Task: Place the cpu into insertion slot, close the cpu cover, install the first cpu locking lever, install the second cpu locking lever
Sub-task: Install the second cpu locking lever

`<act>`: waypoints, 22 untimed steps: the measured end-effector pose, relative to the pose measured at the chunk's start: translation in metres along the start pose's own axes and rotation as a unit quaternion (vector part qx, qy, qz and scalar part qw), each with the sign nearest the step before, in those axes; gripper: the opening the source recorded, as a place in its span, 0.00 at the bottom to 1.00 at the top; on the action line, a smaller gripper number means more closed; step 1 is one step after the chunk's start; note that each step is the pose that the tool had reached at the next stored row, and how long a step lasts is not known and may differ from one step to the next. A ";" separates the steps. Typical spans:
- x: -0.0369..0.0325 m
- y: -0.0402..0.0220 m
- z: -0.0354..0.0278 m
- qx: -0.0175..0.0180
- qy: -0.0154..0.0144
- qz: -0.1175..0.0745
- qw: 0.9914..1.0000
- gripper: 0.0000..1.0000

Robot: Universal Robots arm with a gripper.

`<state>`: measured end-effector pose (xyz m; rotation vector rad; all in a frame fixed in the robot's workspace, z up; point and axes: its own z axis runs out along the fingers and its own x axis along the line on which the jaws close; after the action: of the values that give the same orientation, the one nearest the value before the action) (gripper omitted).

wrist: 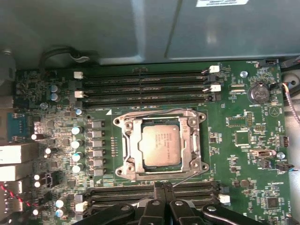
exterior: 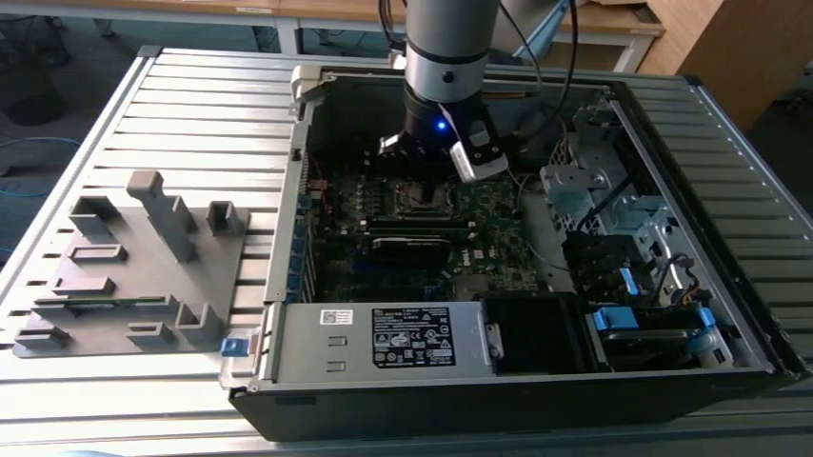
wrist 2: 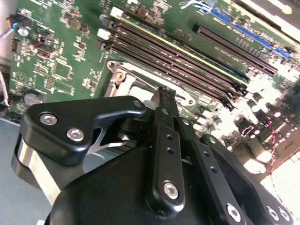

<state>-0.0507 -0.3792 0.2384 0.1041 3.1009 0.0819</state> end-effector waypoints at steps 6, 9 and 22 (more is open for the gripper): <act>0.0042 -0.0018 0.0009 0.002 0.000 0.000 1.000 0.11; 0.0075 -0.0022 0.0032 0.003 -0.001 0.000 1.000 0.11; 0.0133 -0.0028 0.0063 0.004 -0.001 0.000 1.000 0.11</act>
<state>-0.0639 -0.3808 0.2315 0.1037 3.1004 0.0687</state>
